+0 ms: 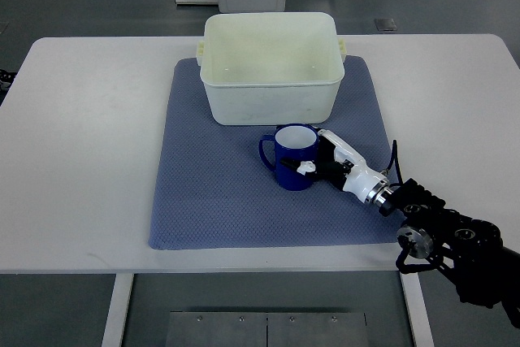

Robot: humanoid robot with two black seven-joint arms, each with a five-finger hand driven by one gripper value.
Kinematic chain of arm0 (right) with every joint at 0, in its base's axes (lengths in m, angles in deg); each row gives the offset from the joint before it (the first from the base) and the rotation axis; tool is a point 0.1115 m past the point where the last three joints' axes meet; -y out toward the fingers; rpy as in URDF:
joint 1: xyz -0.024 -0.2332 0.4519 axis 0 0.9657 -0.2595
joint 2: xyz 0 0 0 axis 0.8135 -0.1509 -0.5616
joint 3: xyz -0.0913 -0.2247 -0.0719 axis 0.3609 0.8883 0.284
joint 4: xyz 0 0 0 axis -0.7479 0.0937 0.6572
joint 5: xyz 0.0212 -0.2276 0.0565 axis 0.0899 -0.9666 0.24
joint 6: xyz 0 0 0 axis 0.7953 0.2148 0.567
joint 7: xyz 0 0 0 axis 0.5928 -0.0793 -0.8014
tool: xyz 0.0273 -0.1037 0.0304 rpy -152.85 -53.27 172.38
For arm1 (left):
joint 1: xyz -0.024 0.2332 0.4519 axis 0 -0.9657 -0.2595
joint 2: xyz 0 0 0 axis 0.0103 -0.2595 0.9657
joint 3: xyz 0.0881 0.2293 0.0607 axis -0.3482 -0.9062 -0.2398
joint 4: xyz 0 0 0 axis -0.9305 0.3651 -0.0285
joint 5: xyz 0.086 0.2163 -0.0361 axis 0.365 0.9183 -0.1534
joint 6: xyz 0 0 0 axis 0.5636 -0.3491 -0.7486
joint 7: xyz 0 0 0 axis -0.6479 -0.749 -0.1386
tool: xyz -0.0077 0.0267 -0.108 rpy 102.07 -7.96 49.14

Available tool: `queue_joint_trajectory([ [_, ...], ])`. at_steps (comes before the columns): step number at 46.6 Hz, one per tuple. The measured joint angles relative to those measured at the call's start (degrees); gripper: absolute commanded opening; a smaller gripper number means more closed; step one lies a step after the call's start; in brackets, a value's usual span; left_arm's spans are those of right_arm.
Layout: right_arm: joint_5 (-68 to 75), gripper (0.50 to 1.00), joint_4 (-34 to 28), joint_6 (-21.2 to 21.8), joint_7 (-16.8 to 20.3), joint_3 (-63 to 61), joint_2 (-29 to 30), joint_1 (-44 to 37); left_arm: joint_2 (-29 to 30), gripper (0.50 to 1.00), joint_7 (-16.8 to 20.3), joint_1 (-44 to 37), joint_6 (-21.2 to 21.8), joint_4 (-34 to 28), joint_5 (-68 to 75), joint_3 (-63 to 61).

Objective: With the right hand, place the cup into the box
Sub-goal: 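Close the right hand's fingers around the dark blue mug body, then lift the mug with the right hand up and away from the mat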

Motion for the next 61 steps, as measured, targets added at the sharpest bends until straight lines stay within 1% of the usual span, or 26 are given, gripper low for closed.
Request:
queue_joint_trajectory([
  [9, 0.24, 0.5, -0.65, -0.23, 0.0, -0.06, -1.6, -1.95, 0.0, 1.0, 0.0, 0.03, 0.0, -0.01, 0.0, 0.0],
  [18, 0.35, 0.5, -4.91, -0.07, 0.0, 0.11, -7.37, -3.01, 0.0, 1.0, 0.0, -0.01, 0.0, -0.02, 0.0, -0.01],
  [31, 0.57, 0.5, -9.0, 0.05, 0.0, 0.32, -15.33, -2.78, 0.0, 1.0, 0.01, 0.01, 0.0, 0.0, 0.0, 0.0],
  [37, 0.63, 0.5, -9.29, 0.72, 0.0, 0.33, -19.54, -2.76, 0.0, 1.0, 0.0, 0.02, 0.0, -0.01, 0.0, 0.0],
  [46, 0.62, 0.5, -10.06, 2.95, 0.0, 0.24, -25.89, -3.38, 0.0, 1.0, 0.0, 0.03, 0.0, 0.0, 0.0, 0.0],
  [53, 0.63, 0.5, -10.03, 4.08, 0.0, 0.13, -29.23, -5.44, 0.0, 1.0, 0.01, 0.01, 0.0, 0.0, 0.0, 0.0],
  [61, 0.98, 0.5, -9.84, 4.27, 0.0, -0.52, -31.11, -8.42, 0.0, 1.0, 0.0, -0.02, 0.0, -0.01, 0.0, 0.0],
])
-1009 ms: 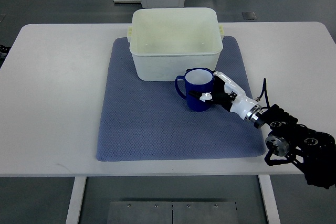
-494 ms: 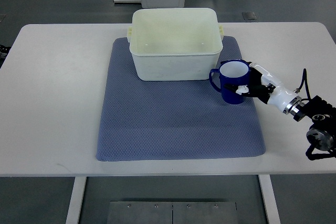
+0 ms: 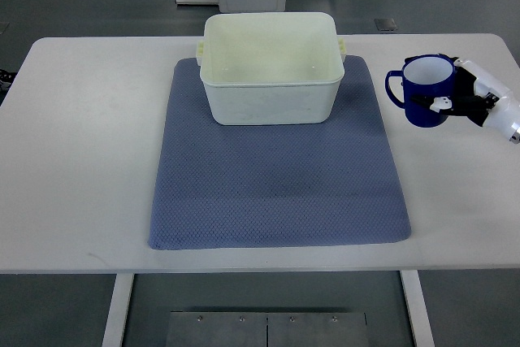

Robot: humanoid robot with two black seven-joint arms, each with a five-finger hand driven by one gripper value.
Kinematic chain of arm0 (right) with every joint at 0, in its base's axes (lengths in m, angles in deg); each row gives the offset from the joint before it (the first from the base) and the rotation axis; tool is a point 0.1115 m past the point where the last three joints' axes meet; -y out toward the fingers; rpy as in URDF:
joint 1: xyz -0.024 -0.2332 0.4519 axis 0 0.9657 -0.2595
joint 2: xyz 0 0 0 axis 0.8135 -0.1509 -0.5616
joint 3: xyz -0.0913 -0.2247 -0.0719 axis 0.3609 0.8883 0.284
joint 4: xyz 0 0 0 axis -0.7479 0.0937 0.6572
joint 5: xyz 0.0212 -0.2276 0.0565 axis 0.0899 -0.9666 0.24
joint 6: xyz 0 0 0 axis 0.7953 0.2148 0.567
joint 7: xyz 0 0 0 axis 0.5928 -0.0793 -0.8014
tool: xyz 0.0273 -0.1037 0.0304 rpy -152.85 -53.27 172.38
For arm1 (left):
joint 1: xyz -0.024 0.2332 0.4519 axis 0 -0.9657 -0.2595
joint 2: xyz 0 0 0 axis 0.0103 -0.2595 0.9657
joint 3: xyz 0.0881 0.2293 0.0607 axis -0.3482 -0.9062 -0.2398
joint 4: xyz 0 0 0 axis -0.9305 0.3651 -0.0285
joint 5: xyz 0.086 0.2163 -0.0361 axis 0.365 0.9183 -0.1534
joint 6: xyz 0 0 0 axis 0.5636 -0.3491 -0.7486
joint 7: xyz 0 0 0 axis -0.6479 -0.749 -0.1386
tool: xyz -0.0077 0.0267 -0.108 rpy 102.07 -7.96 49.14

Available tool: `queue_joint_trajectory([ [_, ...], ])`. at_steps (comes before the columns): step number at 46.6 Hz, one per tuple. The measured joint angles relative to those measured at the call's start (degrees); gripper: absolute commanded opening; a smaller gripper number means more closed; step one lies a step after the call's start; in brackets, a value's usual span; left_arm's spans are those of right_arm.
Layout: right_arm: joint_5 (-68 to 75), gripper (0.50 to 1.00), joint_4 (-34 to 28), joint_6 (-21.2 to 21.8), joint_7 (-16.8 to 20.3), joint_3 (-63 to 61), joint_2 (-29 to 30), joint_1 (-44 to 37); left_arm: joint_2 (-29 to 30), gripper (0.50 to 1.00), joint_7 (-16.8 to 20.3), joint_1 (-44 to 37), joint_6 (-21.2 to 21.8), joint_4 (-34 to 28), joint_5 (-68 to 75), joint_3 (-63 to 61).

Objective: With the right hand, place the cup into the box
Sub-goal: 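Lift the mug with the right hand up and away from the mat, then carry the mug over the cream box and lower it inside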

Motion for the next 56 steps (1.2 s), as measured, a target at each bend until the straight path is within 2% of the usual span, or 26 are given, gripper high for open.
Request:
queue_joint_trajectory([
  [11, 0.59, 0.5, 0.35, -0.79, 0.0, -2.91, 0.86, -3.1, 0.0, 1.0, 0.0, -0.02, 0.0, 0.0, 0.0, 0.0],
  [20, 0.61, 0.5, 1.75, -1.1, 0.0, -4.22, 4.62, -6.15, 0.0, 1.0, 0.0, 0.0, -0.01, 0.0, 0.0, 0.0],
  [32, 0.38, 0.5, 3.01, -7.23, 0.0, -3.83, 10.74, -8.36, 0.0, 1.0, 0.0, 0.03, 0.0, -0.01, 0.0, 0.01],
  [45, -0.03, 0.5, 6.94, -10.03, 0.0, -3.24, 17.75, -10.79, 0.0, 1.0, 0.0, 0.07, 0.0, 0.0, 0.0, 0.01],
  [56, -0.18, 0.5, 10.79, -12.32, 2.41, -2.76, 23.63, -12.25, 0.0, 1.0, -0.01, -0.01, 0.01, 0.01, 0.0, -0.01],
])
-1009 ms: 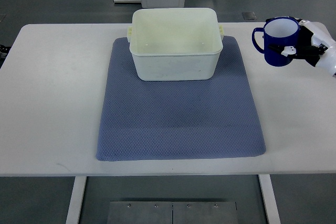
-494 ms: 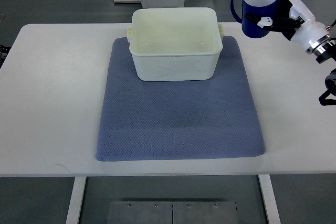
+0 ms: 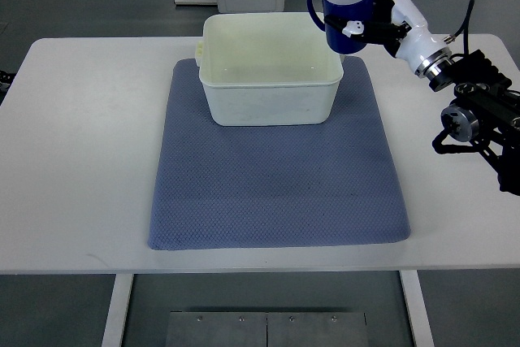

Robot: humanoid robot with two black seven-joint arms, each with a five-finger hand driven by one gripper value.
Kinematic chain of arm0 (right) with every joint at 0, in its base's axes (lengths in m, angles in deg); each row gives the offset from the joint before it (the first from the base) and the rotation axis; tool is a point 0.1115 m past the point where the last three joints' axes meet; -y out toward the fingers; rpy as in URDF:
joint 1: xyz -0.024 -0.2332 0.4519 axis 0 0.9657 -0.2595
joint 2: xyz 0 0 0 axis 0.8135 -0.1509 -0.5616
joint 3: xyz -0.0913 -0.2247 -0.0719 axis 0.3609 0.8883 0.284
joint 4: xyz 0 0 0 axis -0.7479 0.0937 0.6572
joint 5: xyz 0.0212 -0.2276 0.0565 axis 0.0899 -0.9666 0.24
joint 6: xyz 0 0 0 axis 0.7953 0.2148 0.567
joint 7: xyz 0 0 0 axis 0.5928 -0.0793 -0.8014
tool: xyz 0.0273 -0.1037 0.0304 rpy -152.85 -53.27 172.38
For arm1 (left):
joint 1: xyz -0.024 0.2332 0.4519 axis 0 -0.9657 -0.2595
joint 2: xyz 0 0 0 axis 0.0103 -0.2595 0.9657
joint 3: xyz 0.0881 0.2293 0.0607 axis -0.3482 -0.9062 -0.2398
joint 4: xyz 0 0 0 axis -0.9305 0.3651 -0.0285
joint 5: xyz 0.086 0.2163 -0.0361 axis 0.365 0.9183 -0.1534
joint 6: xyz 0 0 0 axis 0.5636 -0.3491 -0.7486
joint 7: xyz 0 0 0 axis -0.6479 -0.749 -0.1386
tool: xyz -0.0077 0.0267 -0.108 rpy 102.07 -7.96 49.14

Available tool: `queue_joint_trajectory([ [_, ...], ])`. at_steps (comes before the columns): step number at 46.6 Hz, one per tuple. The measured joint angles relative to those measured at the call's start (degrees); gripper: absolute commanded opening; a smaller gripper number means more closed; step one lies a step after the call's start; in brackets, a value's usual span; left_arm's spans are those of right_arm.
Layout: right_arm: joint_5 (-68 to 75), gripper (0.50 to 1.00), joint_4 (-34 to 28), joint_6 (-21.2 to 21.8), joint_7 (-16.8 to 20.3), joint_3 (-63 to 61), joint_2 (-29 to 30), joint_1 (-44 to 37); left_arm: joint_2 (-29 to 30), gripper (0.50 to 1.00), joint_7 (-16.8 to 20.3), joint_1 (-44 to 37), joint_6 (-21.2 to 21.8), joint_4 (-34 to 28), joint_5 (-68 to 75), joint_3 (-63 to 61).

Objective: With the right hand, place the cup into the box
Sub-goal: 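Carry the mug over the cream box and lower it inside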

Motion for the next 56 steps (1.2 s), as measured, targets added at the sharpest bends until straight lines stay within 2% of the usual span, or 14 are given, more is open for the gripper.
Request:
queue_joint_trajectory([
  [8, -0.02, 0.5, 2.51, -3.38, 2.13, 1.97, 4.18, -0.7, 0.0, 1.0, 0.0, 0.08, -0.01, 0.0, 0.0, 0.0],
  [20, -0.02, 0.5, 4.94, -5.6, 4.95, 2.85, 9.0, -0.92, 0.0, 1.0, 0.0, 0.07, -0.01, -0.01, 0.0, 0.0],
  [40, 0.65, 0.5, 6.38, -6.38, 4.6, 3.87, 10.28, -0.85, 0.0, 1.0, 0.01, 0.05, -0.01, -0.02, 0.0, 0.0],
  [41, 0.67, 0.529, 6.37, -6.41, 4.58, 3.76, 10.28, -0.86, 0.0, 1.0, 0.01, 0.04, -0.01, -0.02, 0.0, 0.0],
  [46, 0.83, 0.748, 6.3, -6.53, 4.48, 2.55, 10.34, -0.86, 0.0, 1.0, 0.01, 0.04, -0.01, -0.02, 0.0, 0.0],
  [51, 1.72, 0.922, 6.22, -6.53, 4.46, 1.99, 10.46, -0.71, 0.0, 1.0, 0.0, 0.03, -0.01, -0.02, 0.0, 0.0],
  [52, 1.94, 0.982, 6.22, -6.53, 4.46, 1.98, 10.46, -0.71, 0.0, 1.0, 0.0, 0.05, -0.01, -0.02, 0.0, 0.0],
  [53, 2.03, 1.0, 6.22, -6.53, 4.46, 1.97, 10.46, -0.71, 0.0, 1.0, 0.0, 0.06, -0.01, -0.02, 0.0, 0.0],
  [56, 2.36, 1.0, 6.19, -6.53, 4.46, 1.97, 10.46, -0.71, 0.0, 1.0, 0.0, 0.06, -0.01, -0.02, 0.0, 0.01],
])
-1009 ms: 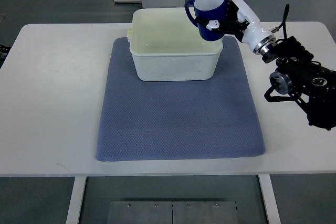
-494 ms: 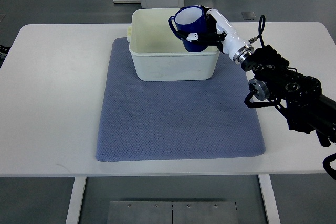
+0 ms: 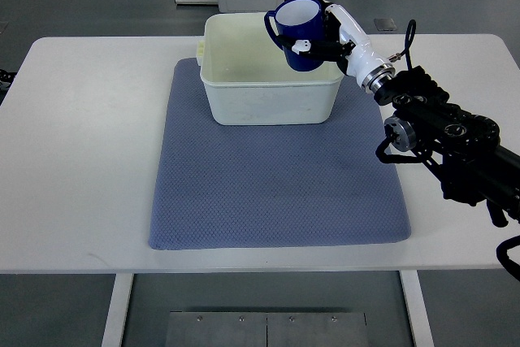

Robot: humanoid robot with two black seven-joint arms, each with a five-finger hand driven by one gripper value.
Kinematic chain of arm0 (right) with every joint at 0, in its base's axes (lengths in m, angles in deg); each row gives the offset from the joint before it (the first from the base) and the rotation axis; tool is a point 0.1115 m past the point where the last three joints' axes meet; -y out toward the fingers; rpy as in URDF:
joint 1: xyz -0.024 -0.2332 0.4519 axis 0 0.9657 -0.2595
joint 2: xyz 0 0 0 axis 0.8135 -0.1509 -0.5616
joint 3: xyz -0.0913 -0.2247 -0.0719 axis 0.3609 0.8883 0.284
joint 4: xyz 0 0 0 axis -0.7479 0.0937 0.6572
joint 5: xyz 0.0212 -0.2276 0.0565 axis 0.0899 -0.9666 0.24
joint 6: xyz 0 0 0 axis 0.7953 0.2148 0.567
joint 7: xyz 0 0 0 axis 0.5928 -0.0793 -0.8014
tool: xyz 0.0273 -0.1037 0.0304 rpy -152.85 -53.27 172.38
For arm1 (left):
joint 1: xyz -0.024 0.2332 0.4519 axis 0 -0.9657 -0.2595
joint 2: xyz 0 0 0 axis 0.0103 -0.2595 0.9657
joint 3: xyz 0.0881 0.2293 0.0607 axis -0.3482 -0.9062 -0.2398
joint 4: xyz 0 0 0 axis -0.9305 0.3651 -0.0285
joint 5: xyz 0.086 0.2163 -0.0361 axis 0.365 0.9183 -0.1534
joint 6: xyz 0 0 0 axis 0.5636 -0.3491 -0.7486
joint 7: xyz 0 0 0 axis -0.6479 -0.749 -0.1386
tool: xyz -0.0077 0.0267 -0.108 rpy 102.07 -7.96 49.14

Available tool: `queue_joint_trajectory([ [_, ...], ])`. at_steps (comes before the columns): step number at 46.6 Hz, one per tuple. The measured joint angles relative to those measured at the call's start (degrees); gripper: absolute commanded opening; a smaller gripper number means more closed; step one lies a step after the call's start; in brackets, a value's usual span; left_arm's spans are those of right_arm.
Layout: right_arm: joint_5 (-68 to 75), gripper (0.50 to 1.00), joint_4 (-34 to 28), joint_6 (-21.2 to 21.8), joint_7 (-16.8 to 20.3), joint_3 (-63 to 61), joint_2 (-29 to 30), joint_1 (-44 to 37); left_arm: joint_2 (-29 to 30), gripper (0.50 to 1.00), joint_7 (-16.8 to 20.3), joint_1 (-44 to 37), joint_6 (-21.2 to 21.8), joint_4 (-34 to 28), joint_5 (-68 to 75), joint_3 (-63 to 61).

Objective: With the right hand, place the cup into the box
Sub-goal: 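Carry the mug over the cream box and lower it inside, then open the right hand to release the mug into the box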

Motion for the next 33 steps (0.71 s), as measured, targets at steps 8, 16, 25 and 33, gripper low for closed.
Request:
queue_joint_trajectory([
  [8, 0.08, 1.0, -0.11, 0.07, 0.0, 0.05, 0.05, 0.0, 0.0, 1.0, 0.01, -0.04, 0.0, 0.0, 0.0, 0.01],
  [16, 0.09, 1.0, -0.15, 0.08, 0.0, 0.09, 0.01, -0.03, 0.0, 1.0, 0.0, -0.01, 0.0, 0.0, 0.0, 0.01],
  [25, 0.08, 1.0, -0.19, 0.09, 0.0, 0.09, -0.25, -0.54, 0.0, 1.0, 0.01, 0.01, 0.0, 0.02, 0.0, 0.01],
  [33, 0.08, 1.0, -0.58, 0.15, 0.08, -0.1, -2.98, -1.37, 0.0, 1.0, 0.01, -0.03, 0.0, 0.0, 0.0, 0.01],
])
